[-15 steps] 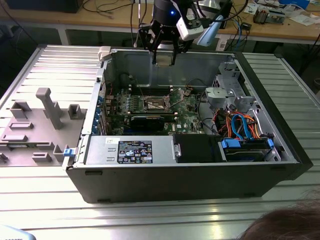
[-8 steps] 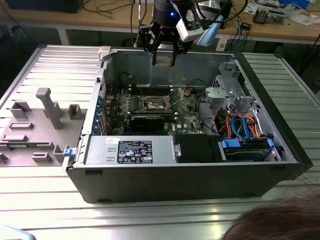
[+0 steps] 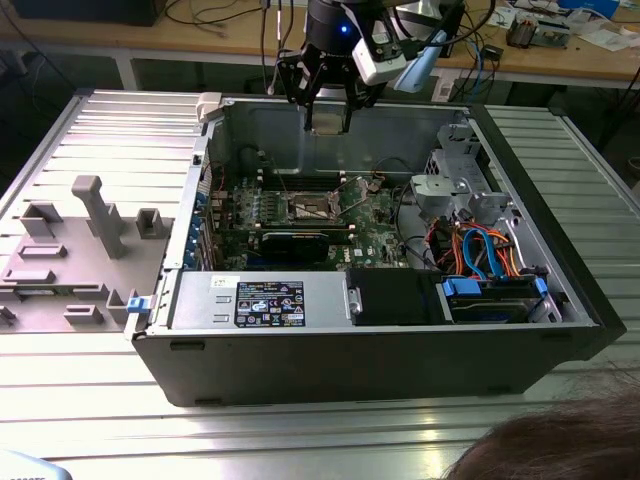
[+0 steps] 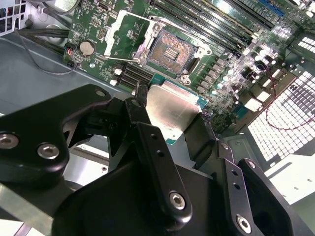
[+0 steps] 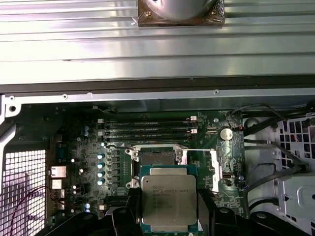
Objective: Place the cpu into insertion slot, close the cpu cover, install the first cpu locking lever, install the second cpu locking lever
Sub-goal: 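Install the second cpu locking lever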
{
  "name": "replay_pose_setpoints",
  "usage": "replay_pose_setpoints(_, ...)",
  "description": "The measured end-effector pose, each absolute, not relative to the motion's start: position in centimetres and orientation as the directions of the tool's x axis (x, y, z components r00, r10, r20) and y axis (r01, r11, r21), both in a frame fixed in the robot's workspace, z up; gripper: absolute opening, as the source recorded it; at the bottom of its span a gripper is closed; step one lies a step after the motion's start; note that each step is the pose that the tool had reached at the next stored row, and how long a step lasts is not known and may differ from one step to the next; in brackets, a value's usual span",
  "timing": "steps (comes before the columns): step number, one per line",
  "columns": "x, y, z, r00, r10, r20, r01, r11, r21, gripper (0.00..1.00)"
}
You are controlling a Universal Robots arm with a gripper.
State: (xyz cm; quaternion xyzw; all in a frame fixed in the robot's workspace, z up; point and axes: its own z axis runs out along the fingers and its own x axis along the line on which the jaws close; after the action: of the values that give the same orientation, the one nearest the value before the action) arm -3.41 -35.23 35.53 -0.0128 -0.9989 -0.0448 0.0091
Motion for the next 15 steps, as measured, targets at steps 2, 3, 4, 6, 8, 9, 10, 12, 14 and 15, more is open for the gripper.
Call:
replay_pose_setpoints(2,-3.41,-35.23,35.5,-1.0,0.025,0.019,0.026,0.996,0.089,0.55)
replay_pose_setpoints(3,-3.41,-35.23,35.49,-1.0,0.025,0.019,0.026,0.996,0.089,0.55)
replay_pose_setpoints(4,-3.41,-35.23,35.48,-1.0,0.025,0.019,0.026,0.996,0.089,0.55)
replay_pose_setpoints(6,-3.41,-35.23,35.46,-1.0,0.025,0.019,0.026,0.996,0.089,0.55)
replay_pose_setpoints(8,-3.41,-35.23,35.31,-1.0,0.025,0.019,0.026,0.996,0.089,0.55)
replay_pose_setpoints(9,-3.41,-35.23,35.21,-1.0,0.025,0.019,0.026,0.996,0.089,0.55)
replay_pose_setpoints(10,-3.41,-35.23,35.12,-1.0,0.025,0.019,0.026,0.996,0.089,0.55)
replay_pose_setpoints(12,-3.41,-35.23,35.02,-1.0,0.025,0.019,0.026,0.996,0.089,0.55)
replay_pose_setpoints(14,-3.41,-35.23,34.91,-1.0,0.025,0.019,0.026,0.996,0.089,0.55)
replay_pose_setpoints(15,-3.42,-35.23,34.9,-1.0,0.025,0.019,0.026,0.996,0.089,0.55)
